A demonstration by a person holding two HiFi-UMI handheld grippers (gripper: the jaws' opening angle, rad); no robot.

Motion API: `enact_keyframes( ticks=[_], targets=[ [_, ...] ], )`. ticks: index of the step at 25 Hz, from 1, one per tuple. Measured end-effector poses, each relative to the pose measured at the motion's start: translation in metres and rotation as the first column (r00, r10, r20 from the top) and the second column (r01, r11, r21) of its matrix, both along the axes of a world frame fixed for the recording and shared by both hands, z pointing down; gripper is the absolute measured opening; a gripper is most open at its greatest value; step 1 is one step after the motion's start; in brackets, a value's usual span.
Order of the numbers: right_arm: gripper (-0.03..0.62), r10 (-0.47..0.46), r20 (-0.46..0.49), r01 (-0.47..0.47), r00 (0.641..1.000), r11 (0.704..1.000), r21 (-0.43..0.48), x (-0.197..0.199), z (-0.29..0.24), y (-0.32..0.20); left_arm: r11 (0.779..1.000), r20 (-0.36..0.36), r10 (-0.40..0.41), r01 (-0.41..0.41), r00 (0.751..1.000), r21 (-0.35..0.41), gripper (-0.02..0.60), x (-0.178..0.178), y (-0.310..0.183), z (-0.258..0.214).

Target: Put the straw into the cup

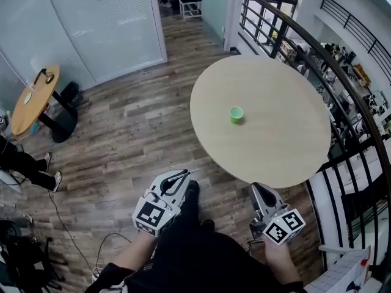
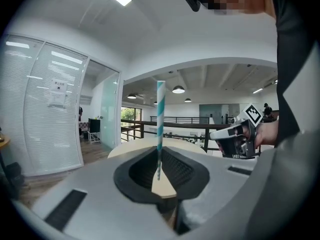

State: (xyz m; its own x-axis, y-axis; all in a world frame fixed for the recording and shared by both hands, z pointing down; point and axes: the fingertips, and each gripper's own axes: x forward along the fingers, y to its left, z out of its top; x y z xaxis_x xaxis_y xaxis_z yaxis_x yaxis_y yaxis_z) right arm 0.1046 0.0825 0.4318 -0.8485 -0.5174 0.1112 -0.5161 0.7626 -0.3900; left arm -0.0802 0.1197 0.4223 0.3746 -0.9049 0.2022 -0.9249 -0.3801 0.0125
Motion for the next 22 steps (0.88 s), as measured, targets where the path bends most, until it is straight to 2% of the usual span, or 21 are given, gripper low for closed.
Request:
enact_keyframes(
  ticks=[6,13,22],
  targets=[
    [0.023,0.073,-0.019,-0.073,0.997,0.997,0.008,-0.011,0.001,-0.064,0.997,-0.001,0.068,-0.068,0.998,0.022,0.026,-0.014,-0.076,-0.006],
    [0.023,0.111,-0.033,-0.110,0.993,0.994,0.021,-0.062,-0.013,-0.145,0.991,-0.010,0.127,-0.127,0.992,0.031,0.026,-0.057,-0.166,-0.018],
    [0.023,0.193,-0.023,-0.193,0.981,0.981,0.019,-0.101,-0.028,-0.219,0.970,-0.002,0.241,-0.241,0.970,0.031,0.026,-0.091,-0.248,-0.029]
  ],
)
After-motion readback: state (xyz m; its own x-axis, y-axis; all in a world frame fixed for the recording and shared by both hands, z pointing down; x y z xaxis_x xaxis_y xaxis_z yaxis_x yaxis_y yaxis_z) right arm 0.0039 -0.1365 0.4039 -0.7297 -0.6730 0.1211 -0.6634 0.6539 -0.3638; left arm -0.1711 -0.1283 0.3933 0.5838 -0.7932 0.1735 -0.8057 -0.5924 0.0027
